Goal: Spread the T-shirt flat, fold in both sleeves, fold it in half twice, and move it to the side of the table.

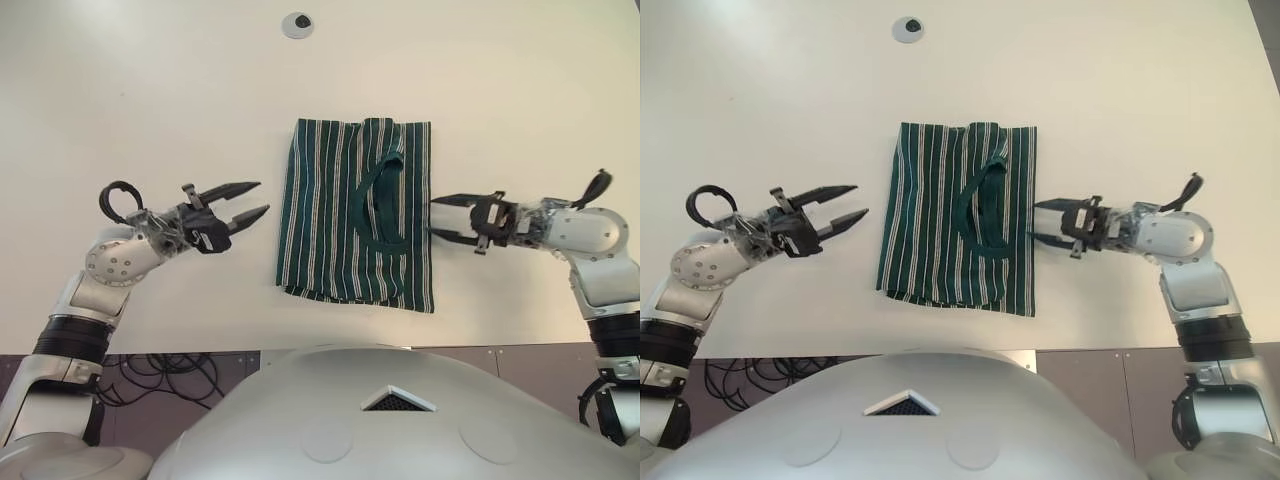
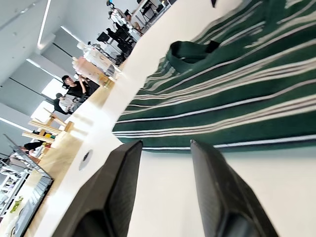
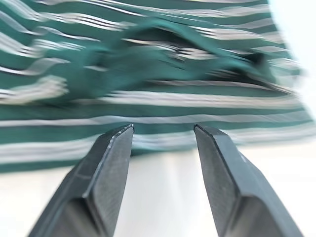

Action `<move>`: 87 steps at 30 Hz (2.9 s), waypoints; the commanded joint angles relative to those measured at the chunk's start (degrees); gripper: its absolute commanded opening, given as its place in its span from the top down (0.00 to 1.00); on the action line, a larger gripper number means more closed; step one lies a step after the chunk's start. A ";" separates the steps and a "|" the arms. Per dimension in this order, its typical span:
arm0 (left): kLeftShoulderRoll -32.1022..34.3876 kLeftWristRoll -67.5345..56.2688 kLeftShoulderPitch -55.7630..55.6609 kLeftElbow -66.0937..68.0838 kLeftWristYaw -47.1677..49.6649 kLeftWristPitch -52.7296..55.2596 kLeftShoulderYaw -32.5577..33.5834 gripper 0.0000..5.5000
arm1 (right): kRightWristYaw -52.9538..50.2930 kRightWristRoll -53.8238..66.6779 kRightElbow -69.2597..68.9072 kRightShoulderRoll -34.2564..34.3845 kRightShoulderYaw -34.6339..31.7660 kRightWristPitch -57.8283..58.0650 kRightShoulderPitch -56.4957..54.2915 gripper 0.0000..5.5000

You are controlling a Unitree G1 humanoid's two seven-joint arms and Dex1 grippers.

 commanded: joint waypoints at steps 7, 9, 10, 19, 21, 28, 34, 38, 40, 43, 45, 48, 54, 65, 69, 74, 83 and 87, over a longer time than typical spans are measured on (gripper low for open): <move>4.59 14.75 2.44 10.52 -2.06 -10.46 -3.21 0.52 | 8.25 10.13 2.30 -2.41 -9.70 -9.86 14.53 0.51; 4.13 16.01 2.68 10.74 -2.07 -11.38 -4.45 0.46 | 9.48 7.90 3.75 -2.81 -9.15 -13.20 17.88 0.44; 4.04 16.16 2.68 10.74 -2.08 -11.64 -4.93 0.45 | 9.75 7.49 3.93 -2.66 -9.06 -14.55 18.97 0.41; 4.02 16.67 2.81 7.85 -3.09 -13.72 -9.79 0.40 | 3.26 -7.46 11.15 -2.02 -5.56 -44.30 21.29 0.34; 4.14 16.97 2.90 7.68 -3.15 -14.09 -10.74 0.40 | 1.25 -9.92 12.80 -2.28 -4.33 -47.96 20.85 0.34; 3.73 18.91 2.69 7.37 -2.61 -14.73 -13.55 0.40 | -4.76 -15.10 15.69 -2.12 1.98 -52.71 17.66 0.34; 3.64 22.21 2.08 8.14 -1.45 -15.82 -14.21 0.40 | -7.00 -17.69 16.16 -2.58 7.86 -53.24 14.99 0.34; 3.78 24.41 0.97 9.56 -0.15 -16.09 -14.33 0.45 | -8.20 -18.86 16.37 -2.31 11.35 -52.82 12.33 0.33; 3.51 25.59 0.50 10.38 0.63 -16.34 -14.54 0.54 | -8.79 -19.68 16.64 -1.90 13.01 -52.49 10.74 0.33; 3.22 26.64 0.09 10.43 0.78 -16.47 -15.52 0.65 | -9.95 -20.90 17.43 -1.60 14.83 -51.91 8.75 0.33; 3.35 26.63 0.10 10.33 0.65 -16.44 -16.03 0.71 | -10.81 -22.04 17.90 -1.83 15.65 -51.62 8.14 0.37; 3.61 26.32 0.27 9.79 0.65 -16.14 -16.26 0.75 | -11.93 -22.89 18.24 -2.48 16.78 -51.26 7.27 0.46; 3.36 25.96 -0.18 9.38 0.43 -15.69 -16.82 0.83 | -13.68 -25.46 18.76 -2.86 18.84 -50.91 4.99 0.67; 2.88 26.22 -0.41 10.02 0.82 -15.70 -17.72 0.96 | -16.08 -26.50 19.13 -3.52 21.33 -50.82 3.24 1.00; 2.60 22.76 -0.17 9.50 -0.22 -15.62 -18.60 0.96 | -15.27 -21.21 17.73 -3.91 22.36 -49.56 4.13 1.00; 16.01 -20.58 5.69 -21.39 -18.49 13.79 -25.58 0.99 | -3.61 14.37 -1.51 -13.63 22.86 -26.00 9.18 1.00; 20.18 -45.77 9.94 -31.89 -30.44 34.02 -12.46 0.99 | 13.17 41.03 -19.10 -25.60 13.48 1.71 18.72 1.00; 18.73 -50.06 15.03 -34.63 -33.08 37.33 -7.44 0.99 | 14.14 43.00 -23.33 -23.60 9.13 6.99 21.00 1.00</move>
